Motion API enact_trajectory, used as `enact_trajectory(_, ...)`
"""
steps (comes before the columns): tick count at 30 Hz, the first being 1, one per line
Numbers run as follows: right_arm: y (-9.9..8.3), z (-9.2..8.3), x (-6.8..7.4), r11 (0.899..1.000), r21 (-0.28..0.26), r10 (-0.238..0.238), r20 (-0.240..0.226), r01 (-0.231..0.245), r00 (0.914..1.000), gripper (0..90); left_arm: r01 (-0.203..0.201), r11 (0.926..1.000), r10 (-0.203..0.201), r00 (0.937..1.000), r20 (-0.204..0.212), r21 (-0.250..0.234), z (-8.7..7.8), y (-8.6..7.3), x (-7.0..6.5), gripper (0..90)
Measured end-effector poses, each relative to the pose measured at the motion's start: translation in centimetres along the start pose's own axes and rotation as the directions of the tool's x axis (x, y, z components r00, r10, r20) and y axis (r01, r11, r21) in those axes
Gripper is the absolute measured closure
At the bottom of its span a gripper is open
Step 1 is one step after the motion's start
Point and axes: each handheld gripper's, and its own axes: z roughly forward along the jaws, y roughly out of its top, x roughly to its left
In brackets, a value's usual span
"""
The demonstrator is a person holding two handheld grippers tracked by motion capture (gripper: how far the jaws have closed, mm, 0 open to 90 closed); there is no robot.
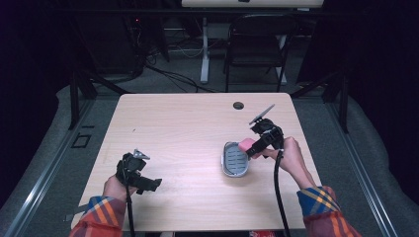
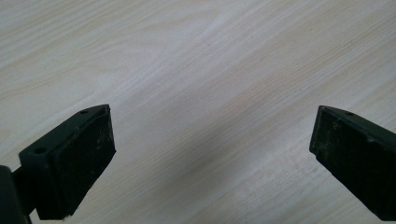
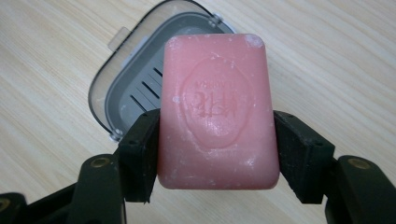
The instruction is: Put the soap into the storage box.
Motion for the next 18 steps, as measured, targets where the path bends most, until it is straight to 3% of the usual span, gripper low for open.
enact_trajectory(4,0.9,0.8,1.0,0.999,0.033,-0.036,0.014,0.035,0.9993,36.6,0.0,1.0,0.0,1.0,0.001,-0.002,0.0,0.0,0.0,0.1)
enact_trajectory(18,2.3,3.2,3.2,0.996,0.076,-0.058,0.084,0.052,0.9948,36.6,-0.006,1.0,0.006,1.0,0.003,-0.001,0.0,0.0,0.0,0.1)
